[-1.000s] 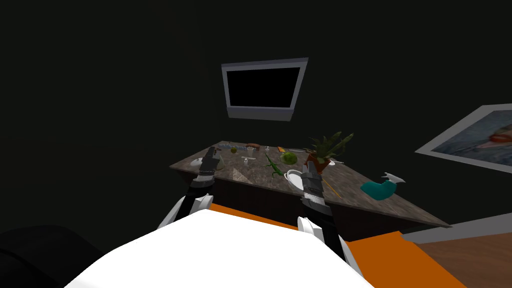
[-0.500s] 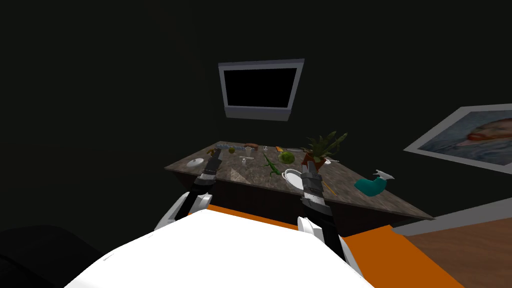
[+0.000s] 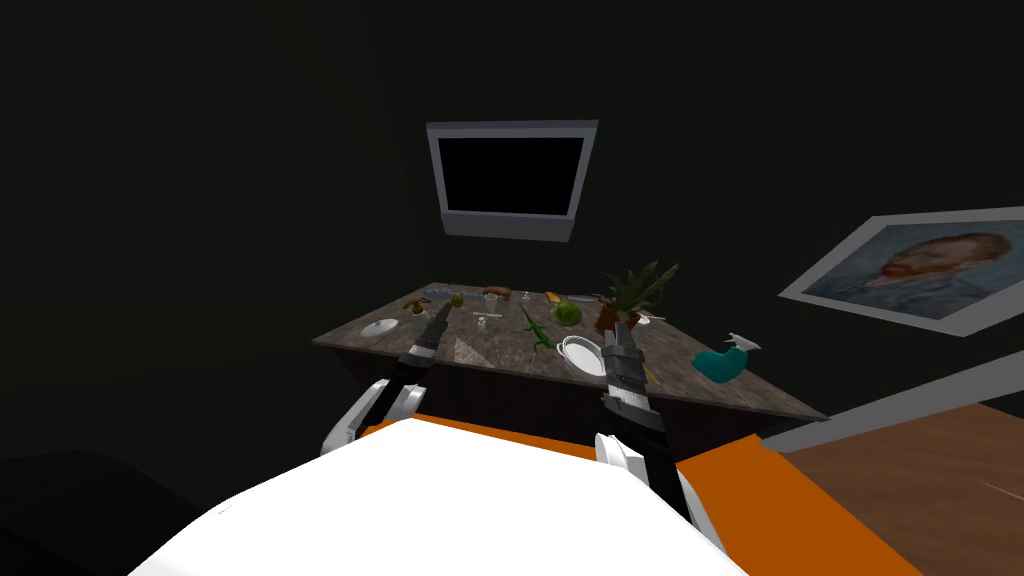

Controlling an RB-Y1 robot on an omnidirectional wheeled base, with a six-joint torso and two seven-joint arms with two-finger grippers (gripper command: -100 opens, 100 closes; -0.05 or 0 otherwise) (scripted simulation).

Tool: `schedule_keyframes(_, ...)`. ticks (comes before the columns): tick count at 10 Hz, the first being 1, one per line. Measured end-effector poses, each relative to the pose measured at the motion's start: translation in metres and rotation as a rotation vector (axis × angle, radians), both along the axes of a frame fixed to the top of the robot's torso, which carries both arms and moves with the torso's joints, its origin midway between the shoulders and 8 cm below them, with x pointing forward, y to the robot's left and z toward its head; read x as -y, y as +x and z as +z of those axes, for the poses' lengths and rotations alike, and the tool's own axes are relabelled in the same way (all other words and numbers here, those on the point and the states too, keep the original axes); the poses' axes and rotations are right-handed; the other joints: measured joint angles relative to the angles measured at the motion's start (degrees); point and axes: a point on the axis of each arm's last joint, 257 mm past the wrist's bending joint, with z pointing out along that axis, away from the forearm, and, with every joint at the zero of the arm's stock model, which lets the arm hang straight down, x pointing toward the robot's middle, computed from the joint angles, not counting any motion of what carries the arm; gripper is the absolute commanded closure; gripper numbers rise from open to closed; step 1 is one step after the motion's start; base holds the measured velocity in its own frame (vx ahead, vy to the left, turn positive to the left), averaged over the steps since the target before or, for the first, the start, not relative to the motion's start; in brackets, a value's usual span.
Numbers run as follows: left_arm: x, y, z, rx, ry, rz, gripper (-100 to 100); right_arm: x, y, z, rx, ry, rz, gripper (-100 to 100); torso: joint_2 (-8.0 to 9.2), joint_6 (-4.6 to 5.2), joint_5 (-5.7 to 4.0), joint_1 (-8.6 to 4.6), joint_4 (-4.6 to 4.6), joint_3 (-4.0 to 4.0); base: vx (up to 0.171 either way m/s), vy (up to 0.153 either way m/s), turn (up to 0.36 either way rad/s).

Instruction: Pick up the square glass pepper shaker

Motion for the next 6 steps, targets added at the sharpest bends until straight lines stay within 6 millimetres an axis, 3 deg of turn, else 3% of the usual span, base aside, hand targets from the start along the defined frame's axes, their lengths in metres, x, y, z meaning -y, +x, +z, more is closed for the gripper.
schedule_keyframes(6, -0.019, 0.037, -0.067, -0.17, 0.113, 0.076, -100, 0.0, 0.0, 0.0, 0.0, 0.0, 0.0, 0, 0.01, -0.01, -0.01, -0.02, 0.0, 0.0, 0.007, -0.043, -0.081)
